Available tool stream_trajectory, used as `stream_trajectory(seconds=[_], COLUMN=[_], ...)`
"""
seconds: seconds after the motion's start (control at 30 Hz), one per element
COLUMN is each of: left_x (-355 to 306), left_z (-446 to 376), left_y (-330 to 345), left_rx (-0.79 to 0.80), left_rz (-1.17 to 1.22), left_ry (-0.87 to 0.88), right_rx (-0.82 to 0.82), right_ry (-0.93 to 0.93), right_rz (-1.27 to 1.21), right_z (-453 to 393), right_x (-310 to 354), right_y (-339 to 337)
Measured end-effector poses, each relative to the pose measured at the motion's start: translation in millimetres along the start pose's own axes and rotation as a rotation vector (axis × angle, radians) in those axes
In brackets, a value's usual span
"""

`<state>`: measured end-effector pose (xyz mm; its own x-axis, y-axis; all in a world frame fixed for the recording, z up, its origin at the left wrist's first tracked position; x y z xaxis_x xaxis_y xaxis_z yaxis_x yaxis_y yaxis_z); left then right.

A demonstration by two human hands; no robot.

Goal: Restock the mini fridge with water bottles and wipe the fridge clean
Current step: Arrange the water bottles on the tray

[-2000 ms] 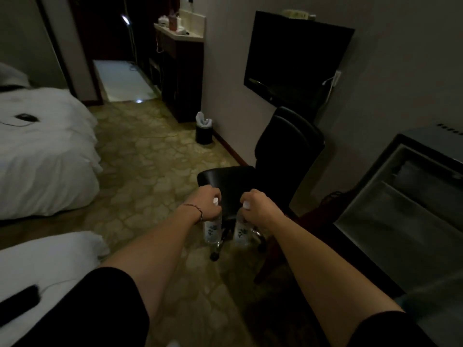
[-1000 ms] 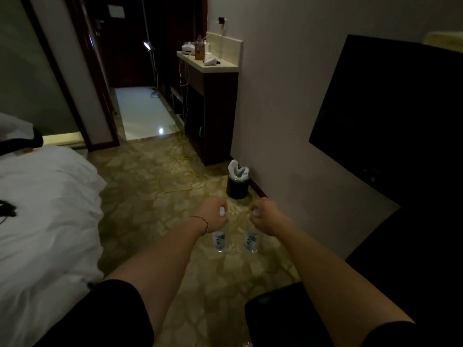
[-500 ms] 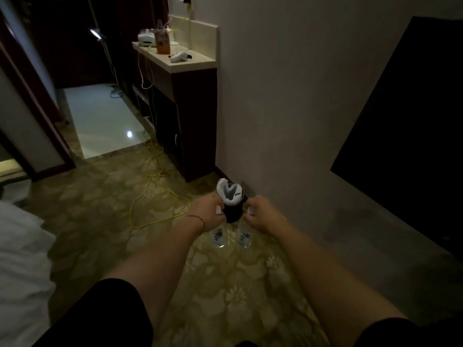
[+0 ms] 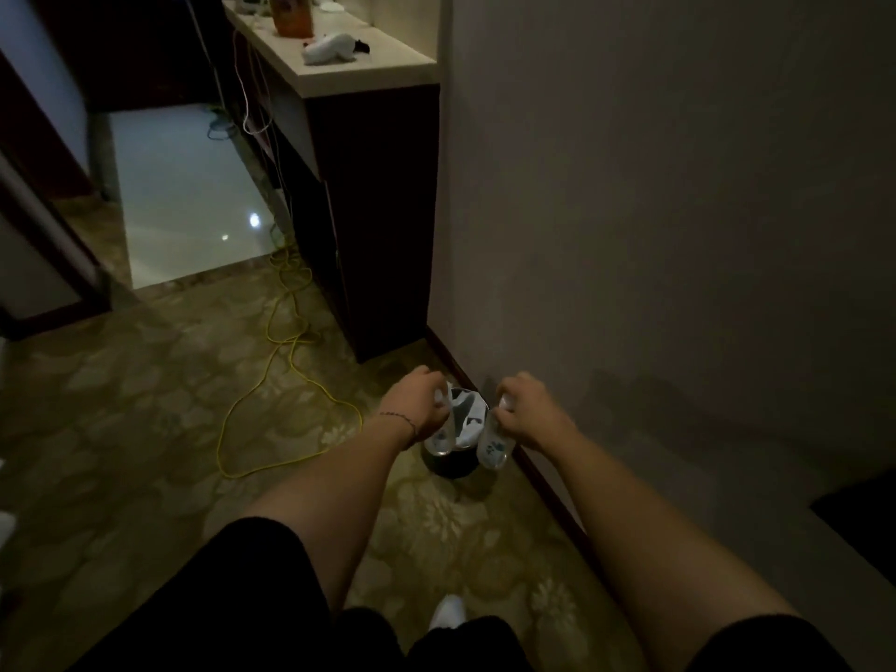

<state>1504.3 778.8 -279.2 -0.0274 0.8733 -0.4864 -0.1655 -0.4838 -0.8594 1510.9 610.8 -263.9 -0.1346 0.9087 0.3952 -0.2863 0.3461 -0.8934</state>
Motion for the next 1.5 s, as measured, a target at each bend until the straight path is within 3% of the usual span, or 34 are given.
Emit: stream_trajectory(seconds=[0.23, 0.63, 0.8, 0.93, 1.17, 1.5], left_x=[43.2, 178.2, 226.9, 250.5, 232.3, 62.9], left_z=[-143.2, -354.4, -403.7, -413.9, -374.1, -222.5], left_y=[77.5, 322.4, 405.1, 434.8, 372.8, 108.9], left_rx=[0.06, 0.161, 0.22, 0.236, 0.232, 0.12], left_rz=[-0.02, -0.115, -0.188, -0.193, -0.169, -0.298], left_ry=[0.018, 0.129, 0.137, 0.114, 0.117, 0.178], right_rx=[0.02, 0.032, 0.071, 0.135, 0.128, 0.033], right_ry=[0.025, 0.054, 0.081, 0.125, 0.193, 0.13], right_rz=[0.004, 0.041, 0.013, 0.007, 0.02, 0.031], right_z=[-140.6, -355.8, -409.2, -420.3, -369.6, -203.2], right_x=[-52.1, -179.7, -216.8, -231.5, -210.2, -84.6], right_y=[61.2, 322.1, 415.0, 451.2, 394.7, 129.8])
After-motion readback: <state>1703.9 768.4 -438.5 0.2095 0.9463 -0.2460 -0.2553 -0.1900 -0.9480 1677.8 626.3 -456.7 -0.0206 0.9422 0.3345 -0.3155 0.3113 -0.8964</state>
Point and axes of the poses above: each hand's wrist, its own z-axis away from the middle knuckle, its own y-axis out of the palm, x = y × z, the point moved 9 cm from there along -z, towards the middle knuckle
